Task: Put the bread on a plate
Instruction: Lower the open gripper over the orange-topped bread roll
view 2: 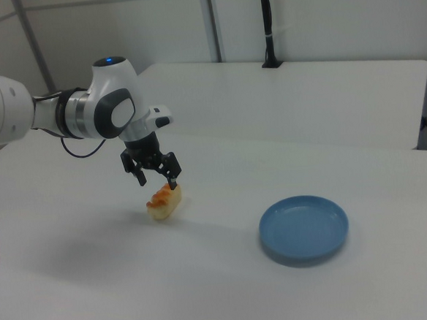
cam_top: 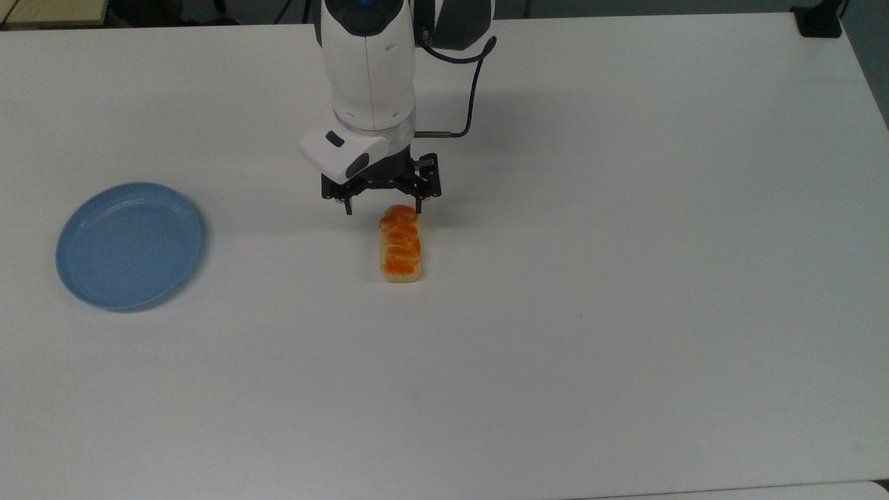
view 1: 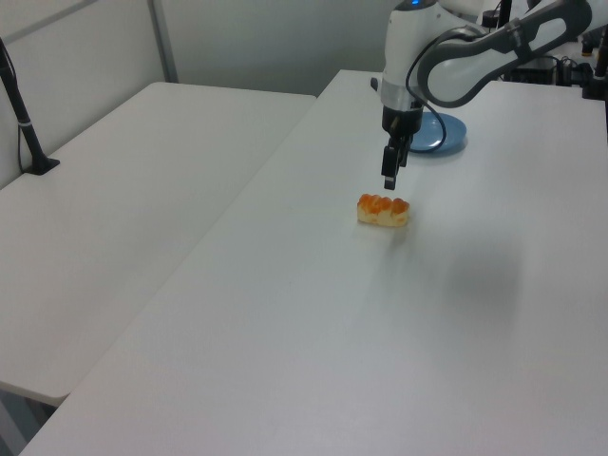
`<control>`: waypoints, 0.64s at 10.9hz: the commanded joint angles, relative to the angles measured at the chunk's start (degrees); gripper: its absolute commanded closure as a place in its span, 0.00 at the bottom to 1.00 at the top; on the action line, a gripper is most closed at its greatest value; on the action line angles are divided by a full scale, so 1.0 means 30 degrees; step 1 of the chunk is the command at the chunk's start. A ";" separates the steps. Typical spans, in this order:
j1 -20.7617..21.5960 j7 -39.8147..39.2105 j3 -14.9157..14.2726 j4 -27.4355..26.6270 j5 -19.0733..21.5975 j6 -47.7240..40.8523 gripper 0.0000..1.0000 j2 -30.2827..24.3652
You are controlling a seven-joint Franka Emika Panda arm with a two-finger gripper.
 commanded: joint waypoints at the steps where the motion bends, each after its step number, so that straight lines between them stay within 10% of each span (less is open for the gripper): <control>1: 0.0335 0.0505 0.0355 -0.0449 -0.0542 0.0560 0.00 0.0275; 7: 0.0716 0.1531 0.0356 -0.0303 -0.0630 0.1497 0.00 0.1330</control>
